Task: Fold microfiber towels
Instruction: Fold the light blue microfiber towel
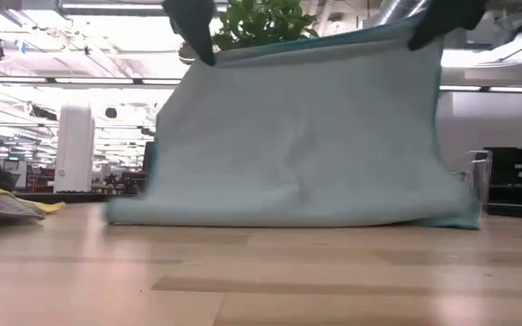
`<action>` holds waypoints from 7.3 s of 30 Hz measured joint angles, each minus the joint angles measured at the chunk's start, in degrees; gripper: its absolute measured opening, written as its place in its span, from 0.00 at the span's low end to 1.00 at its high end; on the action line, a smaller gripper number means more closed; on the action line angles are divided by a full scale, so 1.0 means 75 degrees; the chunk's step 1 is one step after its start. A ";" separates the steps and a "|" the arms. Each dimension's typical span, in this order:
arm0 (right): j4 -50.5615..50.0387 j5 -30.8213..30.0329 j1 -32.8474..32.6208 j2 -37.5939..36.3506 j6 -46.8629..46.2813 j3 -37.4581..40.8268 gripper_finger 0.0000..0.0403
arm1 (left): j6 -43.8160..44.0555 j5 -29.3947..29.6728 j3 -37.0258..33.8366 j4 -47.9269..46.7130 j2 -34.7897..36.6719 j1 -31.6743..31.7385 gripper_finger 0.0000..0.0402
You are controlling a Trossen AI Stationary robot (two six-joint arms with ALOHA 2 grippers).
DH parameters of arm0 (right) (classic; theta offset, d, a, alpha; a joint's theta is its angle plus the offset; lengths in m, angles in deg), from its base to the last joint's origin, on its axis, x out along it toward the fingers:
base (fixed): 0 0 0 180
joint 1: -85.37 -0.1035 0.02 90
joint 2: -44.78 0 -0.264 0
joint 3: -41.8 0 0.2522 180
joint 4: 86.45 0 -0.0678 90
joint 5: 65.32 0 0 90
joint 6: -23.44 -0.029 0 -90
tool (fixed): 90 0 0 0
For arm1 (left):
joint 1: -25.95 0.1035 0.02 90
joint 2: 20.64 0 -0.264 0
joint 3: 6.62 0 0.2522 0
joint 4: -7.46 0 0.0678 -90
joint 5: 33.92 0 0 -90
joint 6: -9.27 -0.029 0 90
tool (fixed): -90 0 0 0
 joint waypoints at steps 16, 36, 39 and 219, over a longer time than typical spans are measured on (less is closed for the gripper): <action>0.0191 0.0617 -0.2347 0.0685 -0.1924 -0.0001 0.04 | 0.2149 -0.1134 0.1148 -0.0855 -0.0121 -0.1199 0.00; 0.3130 0.1376 -0.5124 0.4206 -0.5495 0.0002 0.05 | 0.5892 -0.2589 -0.3018 0.5140 -0.0181 -0.3833 0.00; 0.3108 0.1418 -0.5035 0.4420 -0.5446 0.0002 0.05 | 0.5977 -0.2464 -0.3278 0.5285 -0.0181 -0.3822 0.00; 0.2786 0.0529 -0.4260 0.3796 -0.6151 0.0958 0.44 | 0.8195 -0.0458 -0.4281 0.4987 -0.1376 -0.4692 0.00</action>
